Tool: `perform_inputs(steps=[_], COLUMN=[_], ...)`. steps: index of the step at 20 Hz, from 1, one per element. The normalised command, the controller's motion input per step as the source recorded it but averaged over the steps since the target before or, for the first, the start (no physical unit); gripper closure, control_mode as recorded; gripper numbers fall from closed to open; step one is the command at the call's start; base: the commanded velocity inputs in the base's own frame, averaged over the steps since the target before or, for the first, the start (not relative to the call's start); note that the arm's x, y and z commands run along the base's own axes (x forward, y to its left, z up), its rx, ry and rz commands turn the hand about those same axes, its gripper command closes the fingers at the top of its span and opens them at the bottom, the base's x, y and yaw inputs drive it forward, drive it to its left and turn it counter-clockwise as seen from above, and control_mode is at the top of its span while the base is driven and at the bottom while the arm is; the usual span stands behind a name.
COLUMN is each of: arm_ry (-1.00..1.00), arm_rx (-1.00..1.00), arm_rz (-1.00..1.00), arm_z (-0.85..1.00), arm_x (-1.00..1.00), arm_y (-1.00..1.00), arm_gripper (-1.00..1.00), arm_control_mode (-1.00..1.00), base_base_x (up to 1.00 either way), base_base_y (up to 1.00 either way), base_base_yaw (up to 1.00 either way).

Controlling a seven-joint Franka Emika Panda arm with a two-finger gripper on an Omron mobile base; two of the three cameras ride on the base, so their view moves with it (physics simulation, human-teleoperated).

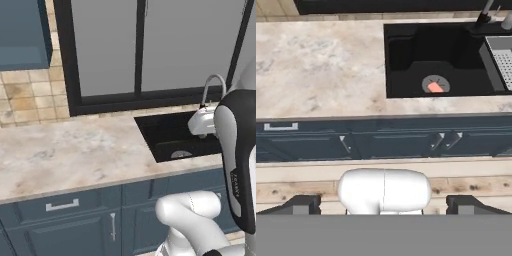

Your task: Pick up the bar soap and bar soap from the sink, and place them back in the cabinet, and close the cabinet door.

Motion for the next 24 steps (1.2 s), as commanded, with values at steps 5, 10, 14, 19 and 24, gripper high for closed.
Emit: perform_inputs(steps=[5, 10, 14, 19, 24], arm_ry=[0.00, 0.00, 0.00, 0.00, 0.00], arm_rx=[0.00, 0.00, 0.00, 0.00, 0.00], arm_rz=[0.00, 0.00, 0.00, 0.00, 0.00], arm_z=[0.00, 0.00, 0.00, 0.00, 0.00], arm_x=[0.00, 0.00, 0.00, 0.00, 0.00], arm_y=[0.00, 0.00, 0.00, 0.00, 0.00], arm_gripper=[-1.00, -1.00, -1.00, -1.00, -1.00], arm_control_mode=[1.00, 1.00, 1.00, 1.00, 1.00], base_base_x=[0.00, 0.14, 0.29, 0.49, 0.55], base_base_y=[-0.68, -0.61, -0.51, -0.30, -0.27], base_base_yaw=[0.00, 0.00, 0.00, 0.00, 0.00])
